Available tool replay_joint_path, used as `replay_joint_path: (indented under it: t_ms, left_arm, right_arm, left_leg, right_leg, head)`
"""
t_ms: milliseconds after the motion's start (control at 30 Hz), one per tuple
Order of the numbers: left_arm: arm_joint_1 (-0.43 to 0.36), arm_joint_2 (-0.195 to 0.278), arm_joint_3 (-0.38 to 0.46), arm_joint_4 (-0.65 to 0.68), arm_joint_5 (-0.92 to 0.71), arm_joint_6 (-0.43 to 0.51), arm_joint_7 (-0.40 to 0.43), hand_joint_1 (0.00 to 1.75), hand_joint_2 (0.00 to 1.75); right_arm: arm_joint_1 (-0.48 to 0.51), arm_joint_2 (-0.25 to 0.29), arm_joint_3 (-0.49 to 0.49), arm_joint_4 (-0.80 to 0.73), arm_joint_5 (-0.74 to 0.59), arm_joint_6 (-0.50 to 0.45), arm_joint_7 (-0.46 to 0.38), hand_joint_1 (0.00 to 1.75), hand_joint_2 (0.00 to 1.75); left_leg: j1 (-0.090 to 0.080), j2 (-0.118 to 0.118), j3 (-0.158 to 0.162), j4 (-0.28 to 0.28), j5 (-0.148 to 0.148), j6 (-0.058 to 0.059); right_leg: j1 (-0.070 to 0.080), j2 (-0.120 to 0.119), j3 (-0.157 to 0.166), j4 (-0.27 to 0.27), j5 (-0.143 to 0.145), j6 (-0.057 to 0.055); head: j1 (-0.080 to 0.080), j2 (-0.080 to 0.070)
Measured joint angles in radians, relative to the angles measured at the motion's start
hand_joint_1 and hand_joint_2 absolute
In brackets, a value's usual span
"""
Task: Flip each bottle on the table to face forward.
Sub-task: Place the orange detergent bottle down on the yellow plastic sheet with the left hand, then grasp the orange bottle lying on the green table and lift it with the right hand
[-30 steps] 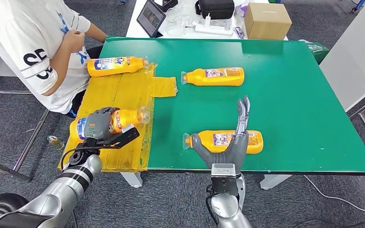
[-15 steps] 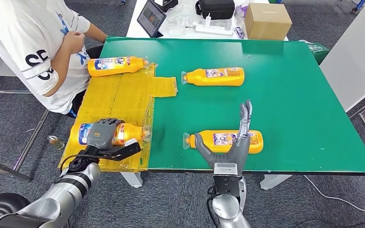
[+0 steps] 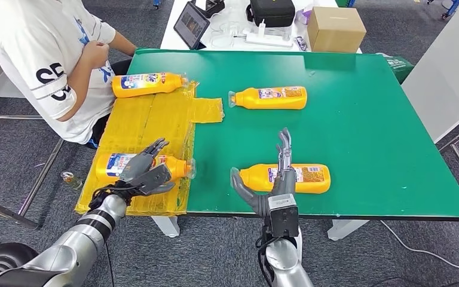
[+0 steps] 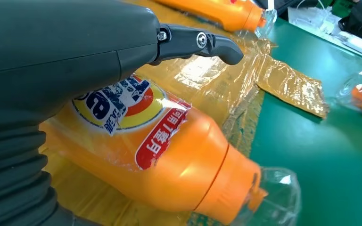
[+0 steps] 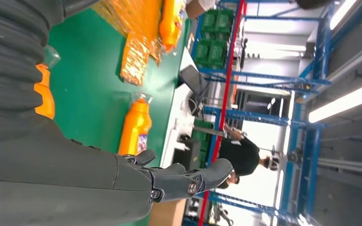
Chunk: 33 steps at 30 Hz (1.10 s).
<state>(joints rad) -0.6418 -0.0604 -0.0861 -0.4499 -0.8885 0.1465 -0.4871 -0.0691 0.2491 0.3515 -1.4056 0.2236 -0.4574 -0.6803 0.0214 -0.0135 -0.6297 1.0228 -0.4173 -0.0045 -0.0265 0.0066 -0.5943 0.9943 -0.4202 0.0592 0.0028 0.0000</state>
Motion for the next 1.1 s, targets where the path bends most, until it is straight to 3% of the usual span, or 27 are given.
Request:
replay_joint_path:
  t_ms: [200,367,500,633,767,933,1100]
  left_arm:
    - [-0.001,-0.001,0.038,-0.010,0.132,-0.133,-0.018,0.00,0.00]
    - [0.001,-0.007,0.065,-0.016,0.188,-0.154,-0.027,0.00,0.00]
    - [0.032,-0.032,0.140,-0.052,0.395,-0.124,-0.096,0.00,1.75]
    - [0.106,-0.083,0.222,-0.196,0.614,0.030,-0.193,0.00,1.75]
    - [0.191,-0.113,0.219,-0.413,0.692,0.164,-0.215,0.00,1.75]
    - [0.290,-0.136,0.183,-0.625,0.753,0.197,-0.217,0.00,1.75]
    - [0.363,-0.142,0.147,-0.752,0.757,0.210,-0.217,0.00,1.75]
  right_arm:
    - [-0.006,0.000,-0.021,0.036,-0.043,0.061,0.006,0.00,1.75]
    - [-0.011,0.001,-0.034,0.060,-0.044,0.073,0.007,0.00,1.75]
    - [-0.016,0.001,-0.035,0.080,0.005,0.079,0.028,0.00,1.75]
    - [-0.021,-0.013,-0.033,0.103,0.141,0.058,0.096,0.00,1.75]
    - [-0.034,-0.069,-0.035,0.105,0.301,0.042,0.189,0.00,1.75]
    - [-0.043,-0.164,-0.058,0.100,0.450,0.076,0.310,0.00,1.75]
    - [-0.043,-0.247,-0.086,0.089,0.544,0.117,0.386,0.00,1.75]
  left_leg:
    - [0.000,-0.001,0.004,0.000,0.001,-0.001]
    - [0.000,-0.002,0.004,0.000,0.001,0.000]
    - [0.000,-0.001,0.003,0.000,0.001,0.000]
    - [0.000,-0.001,0.000,0.000,0.001,0.000]
    - [0.000,-0.001,-0.002,0.000,0.001,0.000]
    - [-0.001,-0.001,-0.004,0.000,0.000,0.000]
    - [0.000,-0.001,-0.005,0.000,0.000,0.000]
  right_leg:
    - [0.000,0.000,0.004,0.000,0.000,0.000]
    - [0.000,0.000,0.004,0.000,0.000,0.000]
    - [0.000,0.000,0.003,0.000,0.001,0.000]
    - [0.000,0.000,-0.001,0.000,0.001,0.000]
    - [0.000,0.000,-0.002,0.000,0.001,0.000]
    - [-0.001,0.000,-0.004,0.000,0.001,0.000]
    - [0.000,0.000,-0.005,-0.001,0.001,0.000]
  head:
    - [0.000,0.000]
    - [0.000,0.000]
    - [0.000,0.000]
    - [0.000,0.000]
    - [0.000,0.000]
    - [0.000,0.000]
    - [0.000,0.000]
